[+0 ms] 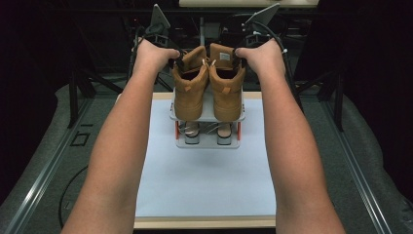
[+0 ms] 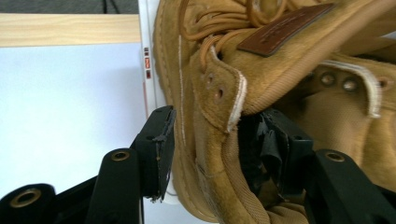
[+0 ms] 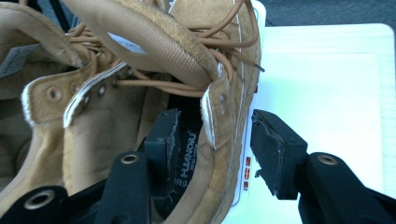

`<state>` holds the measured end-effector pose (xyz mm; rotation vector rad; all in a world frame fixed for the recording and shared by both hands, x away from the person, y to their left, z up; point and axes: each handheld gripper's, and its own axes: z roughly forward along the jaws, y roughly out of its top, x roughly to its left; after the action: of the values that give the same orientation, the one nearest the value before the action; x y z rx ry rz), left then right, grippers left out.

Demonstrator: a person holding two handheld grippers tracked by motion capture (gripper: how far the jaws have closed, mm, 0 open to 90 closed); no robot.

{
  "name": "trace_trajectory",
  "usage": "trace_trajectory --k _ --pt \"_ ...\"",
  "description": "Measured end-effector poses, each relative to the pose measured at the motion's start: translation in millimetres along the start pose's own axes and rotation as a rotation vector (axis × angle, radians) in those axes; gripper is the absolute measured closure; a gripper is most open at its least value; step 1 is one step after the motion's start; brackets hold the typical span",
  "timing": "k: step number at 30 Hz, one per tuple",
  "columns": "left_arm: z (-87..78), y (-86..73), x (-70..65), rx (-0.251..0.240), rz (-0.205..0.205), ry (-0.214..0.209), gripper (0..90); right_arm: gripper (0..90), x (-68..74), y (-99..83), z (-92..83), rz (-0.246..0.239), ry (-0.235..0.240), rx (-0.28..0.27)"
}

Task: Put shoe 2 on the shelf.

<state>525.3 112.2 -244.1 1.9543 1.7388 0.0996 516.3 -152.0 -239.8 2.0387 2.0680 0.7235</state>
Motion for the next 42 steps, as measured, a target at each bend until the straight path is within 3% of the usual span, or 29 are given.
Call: trace_trajectory --k 9,14,30,42 --pt "-17.6 -3.5 9.2 -0.031 -0.002 -0.024 48.5 52.8 -11.4 -0.8 -16.5 0.008 0.101 -0.007" --pt "-25.1 -6.4 14.7 -0.043 0.0 -0.034 48.0 52.9 -17.2 -1.7 -22.7 0.013 0.133 -0.018" --pt "-30.3 -15.2 20.8 -0.038 0.033 -0.043 48.1 53.0 -33.4 -8.9 -35.3 -0.014 0.113 -0.018" --pt "-42.0 -25.4 30.5 -0.045 0.047 -0.023 47.9 52.9 -38.6 -21.1 -40.0 -0.045 0.086 -0.019"
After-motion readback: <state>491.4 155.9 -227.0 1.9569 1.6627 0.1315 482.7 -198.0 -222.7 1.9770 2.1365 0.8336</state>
